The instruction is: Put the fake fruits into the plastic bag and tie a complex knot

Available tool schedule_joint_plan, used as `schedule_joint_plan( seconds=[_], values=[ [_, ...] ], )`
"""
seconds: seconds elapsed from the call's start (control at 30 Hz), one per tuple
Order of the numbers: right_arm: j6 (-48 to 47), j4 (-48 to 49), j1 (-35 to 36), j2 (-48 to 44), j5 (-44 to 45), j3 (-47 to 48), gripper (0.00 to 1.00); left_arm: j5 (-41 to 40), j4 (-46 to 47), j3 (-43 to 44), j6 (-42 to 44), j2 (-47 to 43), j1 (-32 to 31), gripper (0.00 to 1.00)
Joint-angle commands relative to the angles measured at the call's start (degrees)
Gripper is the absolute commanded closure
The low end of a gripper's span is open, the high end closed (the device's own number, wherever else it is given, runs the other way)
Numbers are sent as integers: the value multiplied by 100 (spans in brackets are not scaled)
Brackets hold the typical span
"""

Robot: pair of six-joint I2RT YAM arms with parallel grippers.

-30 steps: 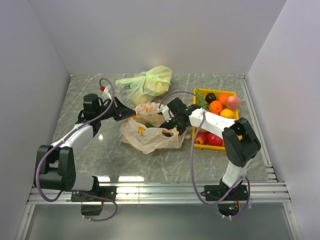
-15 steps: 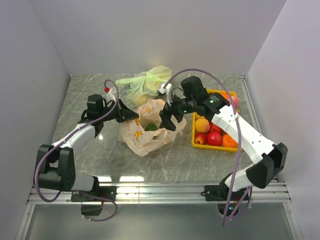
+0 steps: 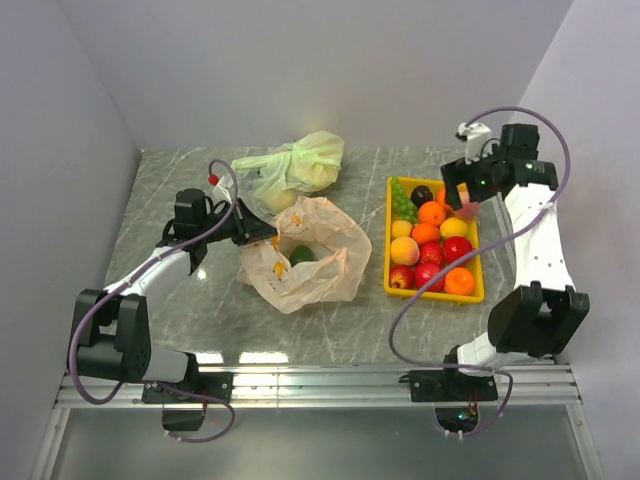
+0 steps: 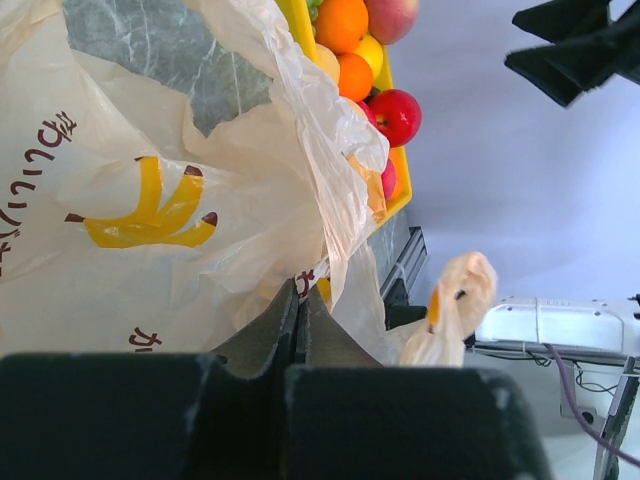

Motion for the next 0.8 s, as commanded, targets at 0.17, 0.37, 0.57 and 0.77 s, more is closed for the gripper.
schedule_joint_plan(
  seconds=[0.17,0.37,0.57,0.77],
  values=[
    [-382,123,-710,1510,1308,1050,0,40,118,162,162,3,-14,99],
    [-66,-158,-701,2679,1221,2033,0,76,-58,347,329,126,-14,99],
    [14,-422,-693,3260,782,2237,0,120,-199,417,434,214,-5,99],
    [58,-475,-693,3392,535,1895,3,129,-225,417,435,258,-14,99]
  ],
)
